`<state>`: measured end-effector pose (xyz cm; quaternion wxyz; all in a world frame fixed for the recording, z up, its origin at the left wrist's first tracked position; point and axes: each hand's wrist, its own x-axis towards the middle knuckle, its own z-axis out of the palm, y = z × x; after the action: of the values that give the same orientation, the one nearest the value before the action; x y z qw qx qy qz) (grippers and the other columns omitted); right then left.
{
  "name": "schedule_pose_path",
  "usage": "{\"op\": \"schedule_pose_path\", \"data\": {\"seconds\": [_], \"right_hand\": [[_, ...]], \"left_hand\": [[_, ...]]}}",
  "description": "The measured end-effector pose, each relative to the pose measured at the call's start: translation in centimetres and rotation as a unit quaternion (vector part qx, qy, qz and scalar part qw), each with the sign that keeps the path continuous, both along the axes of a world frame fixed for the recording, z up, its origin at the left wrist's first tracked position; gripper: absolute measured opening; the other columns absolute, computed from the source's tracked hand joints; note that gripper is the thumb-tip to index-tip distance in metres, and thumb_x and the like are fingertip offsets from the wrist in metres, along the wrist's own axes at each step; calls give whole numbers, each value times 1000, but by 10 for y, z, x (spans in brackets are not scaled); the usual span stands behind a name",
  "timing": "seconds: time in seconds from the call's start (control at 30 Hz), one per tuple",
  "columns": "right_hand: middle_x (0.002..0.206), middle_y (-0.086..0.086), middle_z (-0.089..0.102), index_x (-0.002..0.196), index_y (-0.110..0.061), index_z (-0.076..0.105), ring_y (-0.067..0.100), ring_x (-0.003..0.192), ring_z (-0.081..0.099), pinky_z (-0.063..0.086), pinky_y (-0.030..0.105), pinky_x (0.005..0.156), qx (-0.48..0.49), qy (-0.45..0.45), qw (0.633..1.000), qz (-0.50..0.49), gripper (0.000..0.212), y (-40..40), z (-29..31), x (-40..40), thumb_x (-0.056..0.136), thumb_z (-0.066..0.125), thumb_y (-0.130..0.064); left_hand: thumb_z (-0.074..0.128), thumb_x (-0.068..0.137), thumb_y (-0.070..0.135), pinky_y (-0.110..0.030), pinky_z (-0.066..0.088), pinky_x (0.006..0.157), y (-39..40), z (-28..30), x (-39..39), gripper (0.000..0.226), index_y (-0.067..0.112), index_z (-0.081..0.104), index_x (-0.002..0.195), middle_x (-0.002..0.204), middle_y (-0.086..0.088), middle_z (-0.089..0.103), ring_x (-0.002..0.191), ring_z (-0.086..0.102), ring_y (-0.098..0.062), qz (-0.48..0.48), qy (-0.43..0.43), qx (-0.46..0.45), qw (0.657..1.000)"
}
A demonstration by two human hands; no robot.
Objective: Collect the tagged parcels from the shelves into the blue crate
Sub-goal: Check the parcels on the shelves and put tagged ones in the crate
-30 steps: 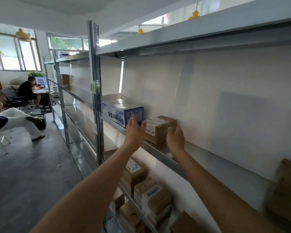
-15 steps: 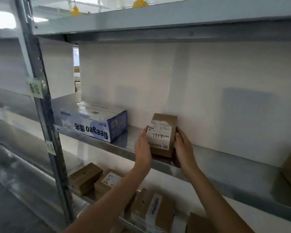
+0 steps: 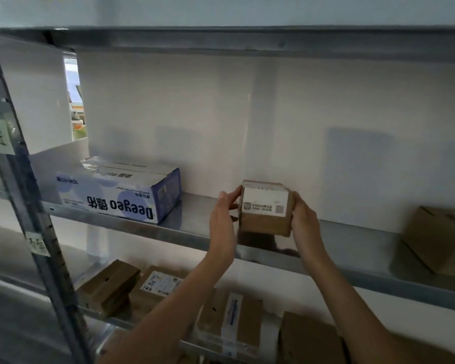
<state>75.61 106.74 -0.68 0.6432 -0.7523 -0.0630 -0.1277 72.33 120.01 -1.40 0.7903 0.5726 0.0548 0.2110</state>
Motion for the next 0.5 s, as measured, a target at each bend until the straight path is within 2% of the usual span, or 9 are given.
{"op": "schedule_pose_path", "data": {"seconds": [0.07, 0.17, 0.23, 0.3, 0.37, 0.5], "right_hand": [[90, -7, 64, 89, -30, 59, 3, 84, 59, 44, 19, 68, -16, 3, 1000, -12, 39, -6, 3, 1, 107, 25, -32], [95, -6, 66, 93, -30, 58, 9, 90, 61, 49, 27, 80, -35, 10, 999, 0, 35, -11, 5, 2, 107, 27, -33], [104, 0, 67, 95, -29, 57, 14, 96, 61, 50, 31, 87, -29, 31, 999, 2, 33, -16, 2, 6, 106, 27, -34], [107, 7, 70, 92, -26, 61, 20, 98, 64, 51, 37, 92, 34, 87, 996, 3, 42, -21, -1, 6, 105, 25, -44], [104, 10, 72, 92, -27, 67, 25, 100, 67, 50, 44, 98, 85, 131, 988, 3, 54, -26, -7, 8, 100, 23, -58], [106, 3, 72, 107, -29, 70, 21, 100, 66, 49, 44, 98, 14, 114, 993, -18, 63, -27, -14, 7, 93, 22, -67]], "left_hand": [[22, 103, 44, -39, 43, 102, -5, 3, 0, 43, 36, 63, 108, 115, -4, 66, 111, 57, -21, -12, -3, 7, 1000], [22, 103, 43, -36, 41, 103, -11, 6, 2, 41, 36, 62, 107, 115, -1, 66, 111, 57, -17, -27, -9, 19, 999], [23, 103, 41, -25, 47, 92, -13, 7, 2, 39, 32, 60, 104, 105, 4, 66, 100, 58, -9, -44, -9, 37, 998], [22, 103, 39, -7, 48, 68, -17, 5, 4, 39, 28, 59, 104, 93, 11, 63, 85, 58, 1, -77, 1, 54, 996], [20, 103, 41, -2, 45, 57, -23, 0, 6, 41, 28, 57, 114, 92, 16, 61, 81, 57, 5, -100, 18, 85, 991], [20, 98, 56, -15, 48, 73, -33, -11, 14, 45, 36, 54, 120, 106, 13, 63, 95, 59, 1, -106, 51, 140, 983]]}}
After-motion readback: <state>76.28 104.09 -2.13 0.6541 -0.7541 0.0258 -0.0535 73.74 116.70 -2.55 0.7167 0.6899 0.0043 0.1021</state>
